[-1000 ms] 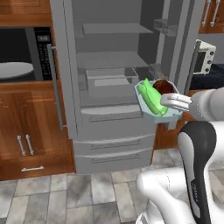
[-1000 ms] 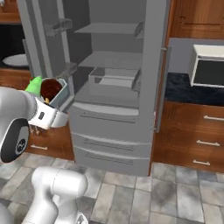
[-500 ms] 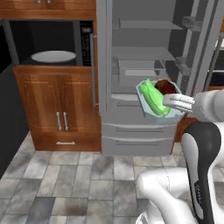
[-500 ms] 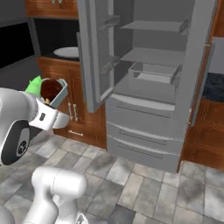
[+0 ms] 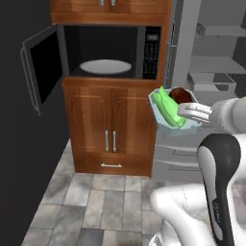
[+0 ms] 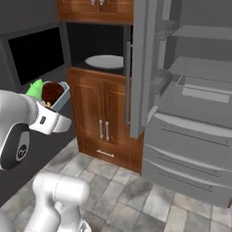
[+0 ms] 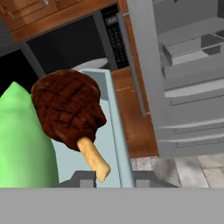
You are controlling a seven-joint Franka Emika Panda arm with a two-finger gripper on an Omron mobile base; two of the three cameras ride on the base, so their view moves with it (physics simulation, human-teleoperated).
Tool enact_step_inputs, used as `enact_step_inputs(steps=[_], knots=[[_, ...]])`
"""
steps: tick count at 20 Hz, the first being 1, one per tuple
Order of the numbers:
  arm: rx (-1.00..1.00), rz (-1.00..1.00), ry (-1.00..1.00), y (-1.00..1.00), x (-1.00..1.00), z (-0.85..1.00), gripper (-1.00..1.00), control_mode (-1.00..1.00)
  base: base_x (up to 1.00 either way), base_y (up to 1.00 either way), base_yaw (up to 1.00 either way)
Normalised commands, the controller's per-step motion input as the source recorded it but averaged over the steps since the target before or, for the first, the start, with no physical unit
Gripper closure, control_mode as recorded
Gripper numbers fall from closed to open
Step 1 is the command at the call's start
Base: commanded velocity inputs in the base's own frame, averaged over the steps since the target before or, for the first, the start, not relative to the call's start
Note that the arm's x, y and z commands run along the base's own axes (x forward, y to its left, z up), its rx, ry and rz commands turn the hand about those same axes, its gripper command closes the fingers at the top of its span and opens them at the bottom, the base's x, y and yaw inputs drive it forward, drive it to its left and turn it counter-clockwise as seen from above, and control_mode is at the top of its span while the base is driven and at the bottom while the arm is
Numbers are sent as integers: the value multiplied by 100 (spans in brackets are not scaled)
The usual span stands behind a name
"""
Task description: Place the tupperware containing the steak and corn meal in the microwave. Close the microwave door and press the start button to reheat the meal.
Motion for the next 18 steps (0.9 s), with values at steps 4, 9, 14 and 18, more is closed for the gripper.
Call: enact_step_inputs(steps=[4, 9, 14, 18], knots=[[0, 0, 0, 0, 0, 0, 100, 100, 100, 60, -22], [0, 0, 0, 0, 0, 0, 100, 100, 98, 39, -36], [0, 0, 0, 0, 0, 0, 100, 100, 79, 38, -35], [0, 0, 0, 0, 0, 0, 100, 100, 56, 64, -18]])
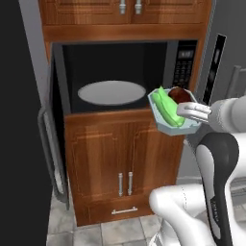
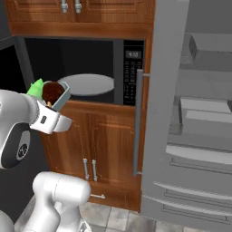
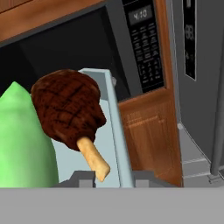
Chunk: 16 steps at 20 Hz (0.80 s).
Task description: Place the tupperware containing the steak and corn meal in the microwave. Close the microwave door and press the start button to reheat the meal.
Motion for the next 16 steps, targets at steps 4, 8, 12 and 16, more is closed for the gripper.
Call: enact_step_inputs(steps=[4, 8, 12, 16], knots=[[0, 0, 0, 0, 0, 0, 100, 100, 31, 30, -4], [0, 0, 0, 0, 0, 0, 100, 100, 24, 3, 0], [0, 0, 0, 0, 0, 0, 100, 100, 38, 22, 0], [0, 0, 0, 0, 0, 0, 100, 100, 26, 34, 0]])
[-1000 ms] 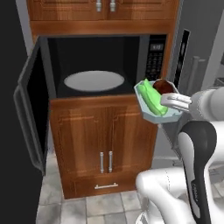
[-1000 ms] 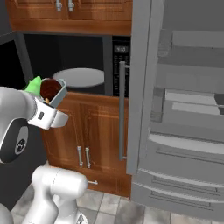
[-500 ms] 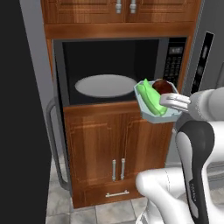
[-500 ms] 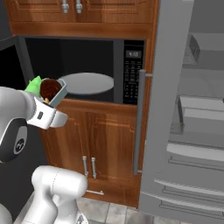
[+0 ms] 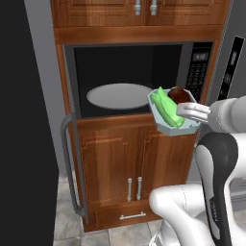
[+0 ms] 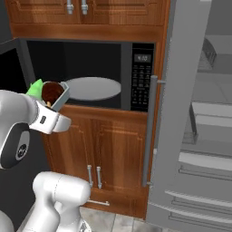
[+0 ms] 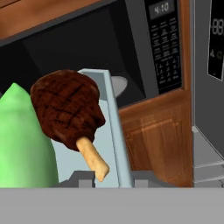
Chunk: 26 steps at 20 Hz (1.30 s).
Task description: Place the tupperware containing the steak and corn meal in the microwave. Close the microwave door and press the start button to reheat the meal.
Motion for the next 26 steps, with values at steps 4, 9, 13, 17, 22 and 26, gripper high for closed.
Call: enact_step_inputs(steps=[4, 9, 13, 17, 22, 26], knots=[[0, 0, 0, 0, 0, 0, 100, 100, 22, 17, 0], [0, 0, 0, 0, 0, 0, 100, 100, 39, 3, 0], [0, 0, 0, 0, 32, 0, 100, -100, 9, 0, 0], [0, -1, 0, 0, 48, 0, 100, -100, 0, 0, 0], [-1, -4, 4, 0, 87, -8, 100, -100, 0, 0, 0], [0, -2, 8, 0, 100, -15, 100, -100, 0, 0, 0]])
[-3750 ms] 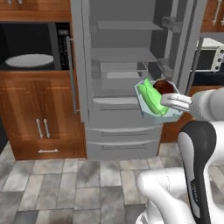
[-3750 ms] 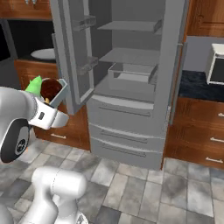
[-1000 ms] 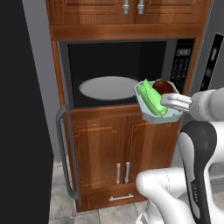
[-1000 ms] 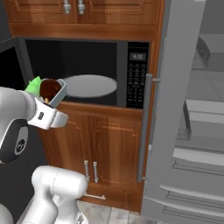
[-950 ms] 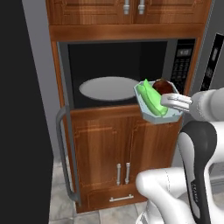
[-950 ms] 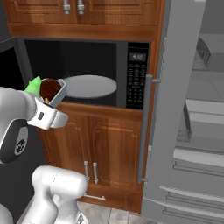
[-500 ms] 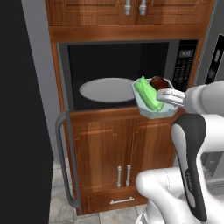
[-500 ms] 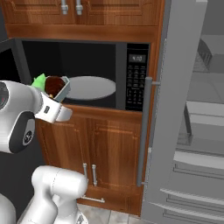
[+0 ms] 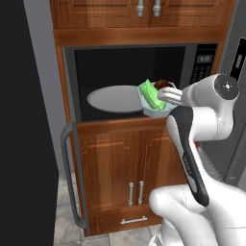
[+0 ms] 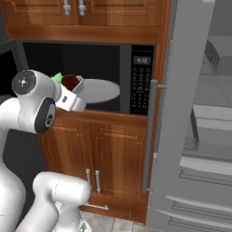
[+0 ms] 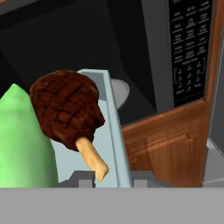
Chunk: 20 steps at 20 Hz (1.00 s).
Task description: Place the tupperware containing the steak and corn meal in the microwave. Close the microwave door and press the start button to reheat the meal.
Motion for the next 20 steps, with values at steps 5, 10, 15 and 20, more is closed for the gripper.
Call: enact_step_inputs(steps=[5, 10, 15, 20], knots=[[5, 0, 3, 0, 80, -18, 100, -100, 0, 0, 0], [3, 1, 0, 0, 58, -19, 100, -100, 0, 0, 0], [0, 0, 2, 7, 65, -42, 100, -100, 0, 0, 0], [0, 0, 1, 10, 77, -18, 100, -100, 0, 0, 0]])
